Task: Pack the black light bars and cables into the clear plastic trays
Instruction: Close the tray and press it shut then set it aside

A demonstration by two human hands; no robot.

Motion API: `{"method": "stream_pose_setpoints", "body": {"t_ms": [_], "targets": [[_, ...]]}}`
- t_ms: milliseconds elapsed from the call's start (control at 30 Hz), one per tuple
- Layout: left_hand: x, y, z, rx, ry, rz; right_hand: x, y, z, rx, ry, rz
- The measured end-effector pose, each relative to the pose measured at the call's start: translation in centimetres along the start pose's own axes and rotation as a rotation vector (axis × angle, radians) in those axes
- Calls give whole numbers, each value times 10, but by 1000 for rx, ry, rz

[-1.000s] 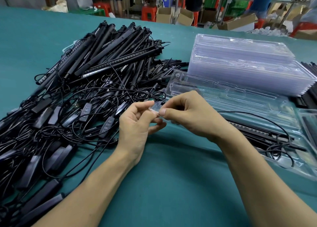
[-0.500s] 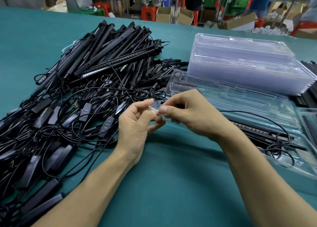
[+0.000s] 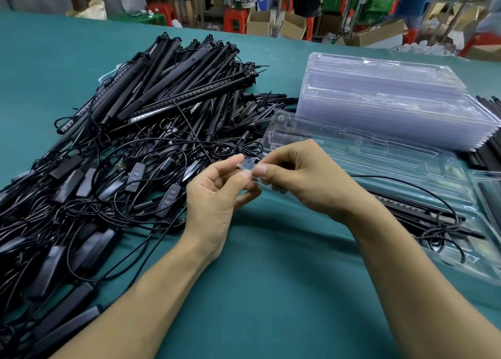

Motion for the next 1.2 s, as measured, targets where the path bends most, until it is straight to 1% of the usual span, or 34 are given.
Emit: {"method": "stream_pose_setpoints", "body": {"t_ms": [567, 833, 1067, 1200], "targets": [[1, 0, 1, 16, -10, -23, 0, 0, 3, -59, 18, 3], [0, 0, 0, 17, -15, -9, -1, -1, -2, 22, -3, -19], [0, 0, 0, 18, -17, 1, -2, 0, -1, 26, -7, -9], [0, 0, 0, 10, -32, 3, -3, 2, 0, 99, -8, -17]]}}
Point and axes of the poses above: each hand's wrist, its own x-axis away from the middle knuckle, its own y-axis out of the palm, z = x × y, the point moved 4 cm from there along -x, towards the middle knuckle, and after that the axes turned 8 degrees about -y, right-handed, at the moved point
